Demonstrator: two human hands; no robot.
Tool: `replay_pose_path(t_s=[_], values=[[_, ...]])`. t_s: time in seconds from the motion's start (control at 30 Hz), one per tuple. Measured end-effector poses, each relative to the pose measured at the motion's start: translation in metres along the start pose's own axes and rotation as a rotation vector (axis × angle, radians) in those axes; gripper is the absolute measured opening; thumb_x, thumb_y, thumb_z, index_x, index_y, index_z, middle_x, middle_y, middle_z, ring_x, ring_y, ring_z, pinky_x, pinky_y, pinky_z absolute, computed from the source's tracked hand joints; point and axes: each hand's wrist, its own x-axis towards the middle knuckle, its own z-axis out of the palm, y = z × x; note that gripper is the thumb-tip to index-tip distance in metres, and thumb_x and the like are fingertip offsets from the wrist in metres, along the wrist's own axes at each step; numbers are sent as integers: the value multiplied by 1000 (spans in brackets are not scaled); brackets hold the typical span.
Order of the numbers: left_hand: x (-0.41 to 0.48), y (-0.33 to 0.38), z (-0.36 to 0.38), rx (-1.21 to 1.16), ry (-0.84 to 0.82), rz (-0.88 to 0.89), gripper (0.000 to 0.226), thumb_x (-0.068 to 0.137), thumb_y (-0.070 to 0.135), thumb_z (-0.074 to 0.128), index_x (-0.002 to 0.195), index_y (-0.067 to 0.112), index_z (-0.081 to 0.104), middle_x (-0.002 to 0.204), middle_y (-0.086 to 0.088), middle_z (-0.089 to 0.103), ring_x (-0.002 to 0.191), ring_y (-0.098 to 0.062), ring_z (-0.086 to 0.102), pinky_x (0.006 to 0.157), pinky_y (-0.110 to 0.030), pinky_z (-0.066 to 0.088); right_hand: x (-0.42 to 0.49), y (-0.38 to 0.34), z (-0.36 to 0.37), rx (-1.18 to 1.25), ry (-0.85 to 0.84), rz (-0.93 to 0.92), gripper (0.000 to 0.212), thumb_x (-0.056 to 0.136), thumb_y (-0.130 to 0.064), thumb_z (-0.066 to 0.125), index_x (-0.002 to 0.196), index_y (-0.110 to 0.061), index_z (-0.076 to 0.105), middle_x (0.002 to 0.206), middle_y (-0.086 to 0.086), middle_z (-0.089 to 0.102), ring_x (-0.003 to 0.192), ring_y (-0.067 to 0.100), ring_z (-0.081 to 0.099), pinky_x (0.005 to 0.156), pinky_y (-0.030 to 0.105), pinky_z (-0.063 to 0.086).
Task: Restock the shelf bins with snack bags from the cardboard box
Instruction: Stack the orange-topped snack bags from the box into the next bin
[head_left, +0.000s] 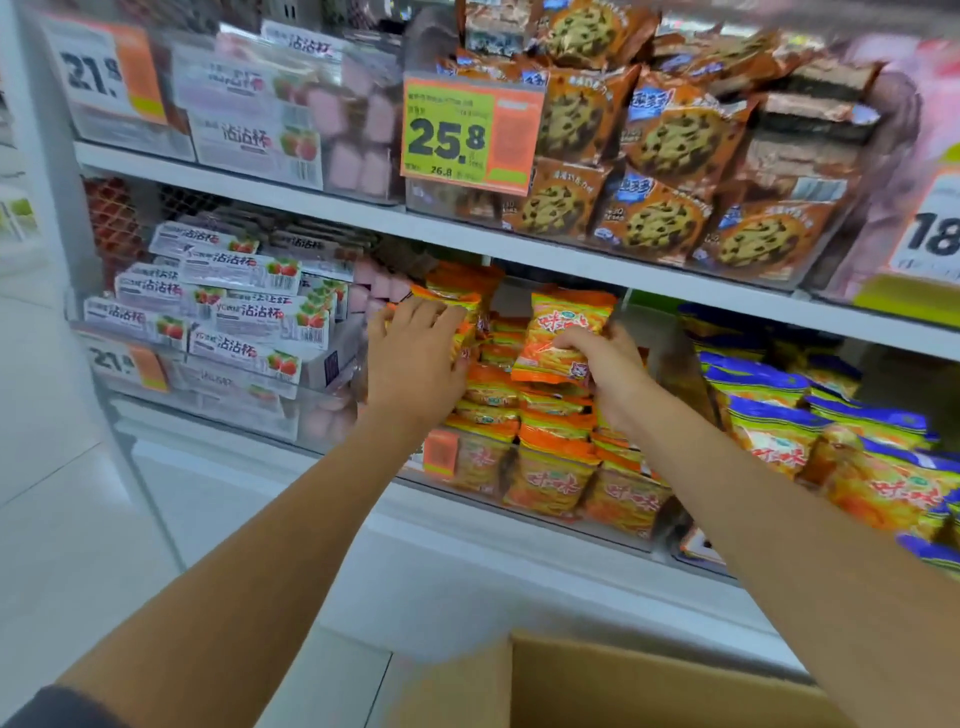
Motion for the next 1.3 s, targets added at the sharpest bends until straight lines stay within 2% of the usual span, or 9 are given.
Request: replay_pose_path(t_s=[0.13,0.33,0.63,0.7,0.77,0.83,0.9,1.07,1.3], values=[[0,-4,19,-39,188,-58,39,82,33,58,118,19,61,122,-2,60,118,-26,51,101,-45,23,59,3,20,4,68,50,107,38,-50,81,133,-18,45,129,7,60,116,31,58,102,53,43],[1,-4,20,-9,195,-58,46,87,43,47,123,16,57,125,-4,58,118,-26,50,101,-46,26,83,6,55,-188,17,62,49,82,-30,66,127,-12,56,129,6,51,120,25,46,89,36,36],[0,-2,21,-2,210,-70,40,91,45,40,111,17,61,110,-4,60,107,-26,52,98,-44,25,105,17,61,-396,61,-76,35,101,-25,39,129,-9,53,125,13,57,112,27,53,96,37,44],[0,-1,20,0,206,-76,38,91,44,41,110,17,60,108,-3,60,106,-26,52,98,-45,27,108,17,63,-392,129,-81,44,100,-25,42,139,-6,44,95,6,61,80,19,55,67,27,48],[-1,-2,20,-4,207,-78,36,91,43,41,109,18,60,107,-2,60,105,-25,52,98,-45,28,107,19,67,-417,188,-139,60,98,-21,46,152,-11,23,95,3,59,70,17,53,50,17,43],[-1,-1,21,-10,205,-77,35,90,42,42,107,17,60,106,-3,60,104,-25,52,97,-46,29,105,25,72,-472,257,-312,80,94,-12,53,155,-16,2,134,13,49,106,31,57,78,16,49],[-1,-1,21,-8,203,-77,34,89,41,42,106,17,59,105,-3,60,103,-26,52,97,-46,30,104,27,72,-530,280,-446,81,90,-7,57,155,-18,10,151,17,31,130,34,45,100,34,45],[-1,-1,22,-16,212,-72,34,90,41,43,106,17,59,105,-3,60,103,-26,52,97,-47,30,106,30,57,-568,202,-473,64,81,-14,68,141,-19,46,140,12,44,123,30,52,102,35,46],[-3,-3,19,-125,246,-57,39,87,29,31,108,17,61,101,-2,58,100,-24,49,96,-43,27,102,33,52,-841,228,-541,74,86,-22,71,148,-24,31,152,13,30,138,34,35,104,40,45]])
